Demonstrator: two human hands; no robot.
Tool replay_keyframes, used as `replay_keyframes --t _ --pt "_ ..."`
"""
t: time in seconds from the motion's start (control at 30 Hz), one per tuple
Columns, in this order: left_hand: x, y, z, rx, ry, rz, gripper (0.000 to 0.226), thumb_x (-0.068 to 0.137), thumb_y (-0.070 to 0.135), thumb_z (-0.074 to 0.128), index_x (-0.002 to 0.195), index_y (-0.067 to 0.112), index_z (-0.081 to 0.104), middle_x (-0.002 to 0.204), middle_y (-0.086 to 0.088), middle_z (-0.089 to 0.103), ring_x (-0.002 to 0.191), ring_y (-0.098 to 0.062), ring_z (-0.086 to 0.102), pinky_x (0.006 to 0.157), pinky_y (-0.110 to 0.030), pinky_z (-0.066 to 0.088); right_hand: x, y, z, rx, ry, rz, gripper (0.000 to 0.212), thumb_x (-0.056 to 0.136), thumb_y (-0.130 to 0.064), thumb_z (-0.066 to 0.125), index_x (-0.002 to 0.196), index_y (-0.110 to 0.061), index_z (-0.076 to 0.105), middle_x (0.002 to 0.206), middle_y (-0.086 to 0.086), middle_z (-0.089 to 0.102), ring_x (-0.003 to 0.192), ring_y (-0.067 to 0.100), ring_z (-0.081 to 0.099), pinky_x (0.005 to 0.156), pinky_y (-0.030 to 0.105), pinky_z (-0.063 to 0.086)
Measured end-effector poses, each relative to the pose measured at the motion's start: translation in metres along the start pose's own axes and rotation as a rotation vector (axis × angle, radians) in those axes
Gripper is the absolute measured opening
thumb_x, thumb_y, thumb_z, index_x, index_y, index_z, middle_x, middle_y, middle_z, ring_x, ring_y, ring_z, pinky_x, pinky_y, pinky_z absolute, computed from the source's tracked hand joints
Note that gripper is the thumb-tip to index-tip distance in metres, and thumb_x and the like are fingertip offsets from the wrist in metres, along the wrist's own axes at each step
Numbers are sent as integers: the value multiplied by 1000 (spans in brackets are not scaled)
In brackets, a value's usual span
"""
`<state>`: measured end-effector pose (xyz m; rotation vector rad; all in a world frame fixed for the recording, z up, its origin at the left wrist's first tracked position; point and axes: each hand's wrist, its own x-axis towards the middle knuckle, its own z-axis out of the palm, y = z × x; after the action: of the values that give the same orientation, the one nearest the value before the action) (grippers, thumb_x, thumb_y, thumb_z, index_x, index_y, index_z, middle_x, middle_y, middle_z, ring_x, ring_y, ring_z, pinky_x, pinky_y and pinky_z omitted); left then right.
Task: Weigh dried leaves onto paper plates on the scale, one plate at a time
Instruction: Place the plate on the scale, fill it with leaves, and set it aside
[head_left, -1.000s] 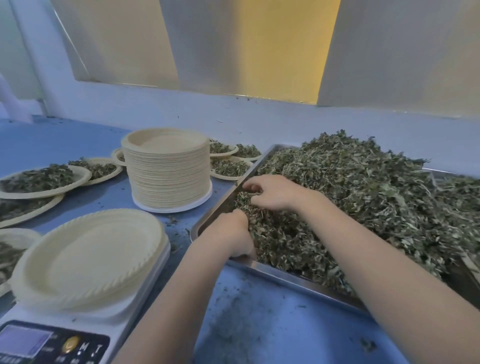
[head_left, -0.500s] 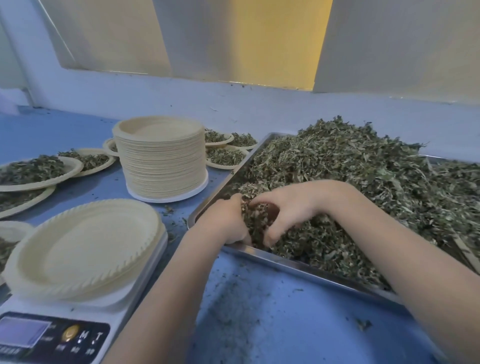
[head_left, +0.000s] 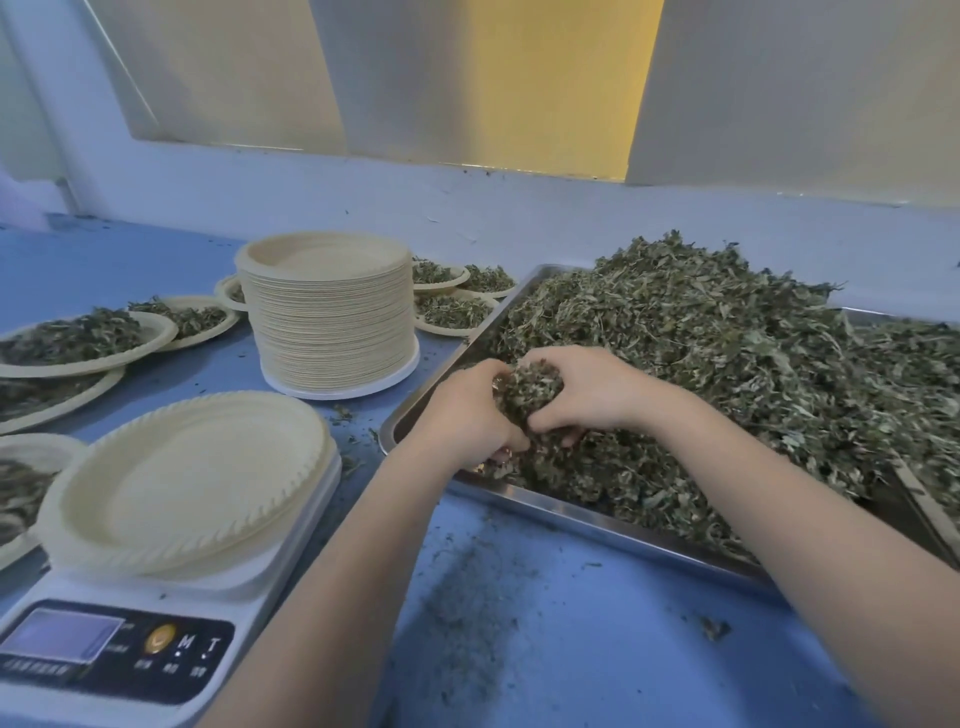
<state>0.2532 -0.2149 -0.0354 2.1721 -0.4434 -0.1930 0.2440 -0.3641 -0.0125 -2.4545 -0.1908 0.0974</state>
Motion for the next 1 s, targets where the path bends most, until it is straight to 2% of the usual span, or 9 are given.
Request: replay_keyframes --t 0.07,0.27,0.4,0.57,0.67,0.77,0.87,0.93,1.0 --pt "-1 5 2 -119 -13 5 76 73 -2 73 136 26 43 93 13 45 55 -17 65 60 -35 60 -5 -2 -8 8 37 0 45 73 -5 73 109 -26 56 97 1 62 50 1 62 46 18 51" --pt "-7 19 2 -108 -12 66 54 73 12 72 121 25 50 107 -4 63 87 -28 65 68 -46 59 -13 -21 -25 23 78 -3 39 76 -3 70 107 -22 57 94 2 64 48 2 62 46 20 51" --pt "-19 23 -21 -180 96 65 51 67 11 72 113 18 51 98 -10 66 87 -34 66 75 -49 57 -9 -55 -26 12 89 -82 34 75 -5 69 103 -21 58 92 0 62 51 4 63 47 18 51" --pt "-51 9 -81 -126 303 76 46 51 13 69 95 22 58 83 -3 66 84 -27 62 73 -36 52 7 -119 -1 15 71 -248 25 73 -6 70 83 -26 59 82 -1 65 63 10 67 52 23 55" --pt "-76 -12 -118 -121 371 26 62 47 17 64 108 14 57 101 -13 67 97 -30 62 86 -46 52 18 -158 27 -17 40 -360 28 73 -8 71 77 -31 55 74 -7 60 51 -5 57 43 10 42" --pt "-101 -37 -148 -71 346 -12 47 64 10 77 107 17 60 103 -11 69 93 -26 64 78 -41 55 28 -181 59 33 -31 -394 29 73 -6 71 79 -29 55 76 -5 60 49 -4 58 41 12 43" --pt "-121 -63 -172 207 311 -110 47 73 26 78 117 30 61 120 6 62 102 -13 57 77 -25 40 35 -185 81 -78 -241 -373 34 72 -18 80 95 -33 59 92 -5 65 64 -2 64 57 19 53" --pt "-132 -79 -184 294 278 -184 59 72 31 78 125 39 54 135 14 49 112 -9 49 81 -24 33 38 -182 84 -285 -392 -321 71 65 -47 82 128 -41 48 123 -8 55 92 4 62 84 27 51" --pt "-139 -92 -189 259 279 -185 61 72 29 78 126 43 52 138 18 44 110 -4 43 82 -25 32 40 -180 83 -354 -359 -301 97 57 -66 73 141 -50 29 139 -11 42 112 6 48 93 30 38"
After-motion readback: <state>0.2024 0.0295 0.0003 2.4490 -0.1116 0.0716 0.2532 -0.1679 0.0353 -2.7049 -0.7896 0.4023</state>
